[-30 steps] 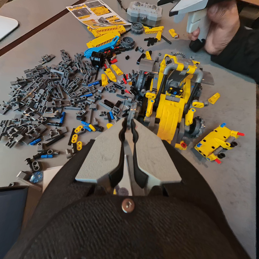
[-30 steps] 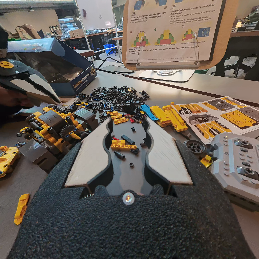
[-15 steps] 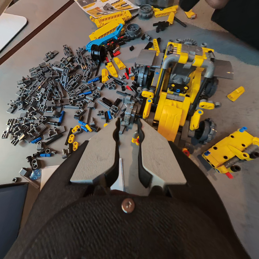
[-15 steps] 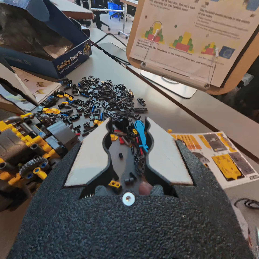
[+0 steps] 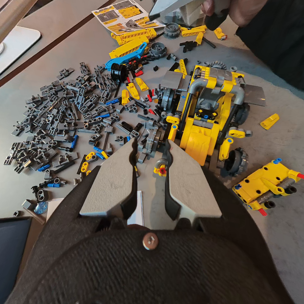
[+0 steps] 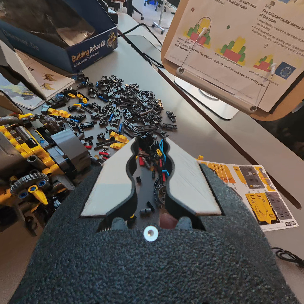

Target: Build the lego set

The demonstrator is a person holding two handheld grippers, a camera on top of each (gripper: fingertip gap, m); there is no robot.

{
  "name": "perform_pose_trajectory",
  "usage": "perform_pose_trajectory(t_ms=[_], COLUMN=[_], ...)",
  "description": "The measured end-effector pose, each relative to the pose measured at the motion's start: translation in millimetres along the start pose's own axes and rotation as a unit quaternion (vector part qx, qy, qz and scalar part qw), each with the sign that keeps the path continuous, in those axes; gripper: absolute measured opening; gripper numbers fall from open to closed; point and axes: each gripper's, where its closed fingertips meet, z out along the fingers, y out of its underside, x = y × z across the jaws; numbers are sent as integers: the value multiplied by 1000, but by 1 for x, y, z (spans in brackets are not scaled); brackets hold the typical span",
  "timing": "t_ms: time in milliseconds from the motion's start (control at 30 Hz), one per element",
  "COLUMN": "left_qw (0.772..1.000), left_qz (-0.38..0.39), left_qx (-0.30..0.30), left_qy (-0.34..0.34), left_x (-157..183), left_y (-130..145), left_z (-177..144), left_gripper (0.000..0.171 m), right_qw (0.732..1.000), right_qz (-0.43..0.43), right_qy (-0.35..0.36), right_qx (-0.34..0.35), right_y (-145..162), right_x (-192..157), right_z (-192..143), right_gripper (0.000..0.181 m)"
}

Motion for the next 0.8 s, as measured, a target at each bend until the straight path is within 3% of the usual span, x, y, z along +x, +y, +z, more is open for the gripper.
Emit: perform_pose_trajectory(t_ms=[167,367,600,667,800], left_qw=[999,997,995,995,995], left_qz=[11,6,15,10,8], left_qx=[-17,-24,-21,-21,-21], left_qy=[27,69,98,101,100], left_x=[6,10,24,24,23], left_y=[9,13,13,13,13], left_z=[0,-2,-1,-1,-1], left_gripper=[26,29,17,17,19], right_qw=[999,996,990,990,983], right_qz=[31,-46,-52,-26,31], right_qy=[-7,-46,-66,-60,-110], right_qx=[31,-62,-114,-128,-142], right_y=[-6,20,40,45,49], right_x=[4,-20,-31,-28,-46], right_z=[-4,1,12,18,31], right_gripper=[29,16,15,13,27])
